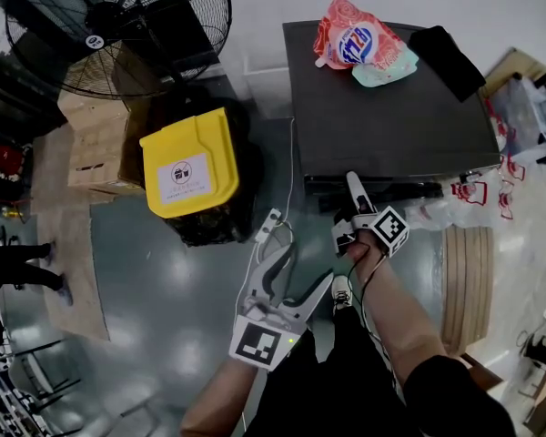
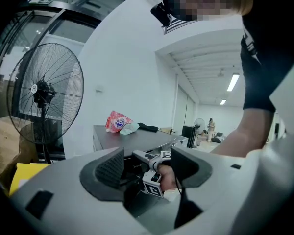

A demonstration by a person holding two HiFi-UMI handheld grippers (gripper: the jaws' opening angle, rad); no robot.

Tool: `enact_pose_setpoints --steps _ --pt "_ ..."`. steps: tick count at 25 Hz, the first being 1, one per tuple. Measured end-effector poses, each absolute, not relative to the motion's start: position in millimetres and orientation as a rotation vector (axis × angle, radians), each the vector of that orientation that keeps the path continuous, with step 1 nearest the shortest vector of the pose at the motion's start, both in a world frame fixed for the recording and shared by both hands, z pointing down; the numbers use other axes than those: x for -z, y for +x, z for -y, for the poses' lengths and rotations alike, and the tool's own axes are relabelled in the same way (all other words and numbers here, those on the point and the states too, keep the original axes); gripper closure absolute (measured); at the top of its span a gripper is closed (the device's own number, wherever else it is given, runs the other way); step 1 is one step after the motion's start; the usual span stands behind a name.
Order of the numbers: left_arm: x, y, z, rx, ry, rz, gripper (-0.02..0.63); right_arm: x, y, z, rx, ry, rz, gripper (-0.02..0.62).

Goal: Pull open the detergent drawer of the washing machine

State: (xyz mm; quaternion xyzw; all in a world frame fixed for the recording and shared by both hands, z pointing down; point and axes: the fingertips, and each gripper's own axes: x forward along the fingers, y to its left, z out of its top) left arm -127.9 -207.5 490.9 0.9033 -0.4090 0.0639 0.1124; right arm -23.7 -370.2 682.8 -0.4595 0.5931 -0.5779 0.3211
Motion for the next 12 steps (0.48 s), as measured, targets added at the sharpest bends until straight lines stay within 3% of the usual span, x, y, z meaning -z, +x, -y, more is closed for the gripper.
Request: enact_pose_setpoints --steps 12 --pt "-485 -127 188 -0.179 2.655 1.203 0.333 -683 -24 352 1.523 -1.214 -1.547 0.124"
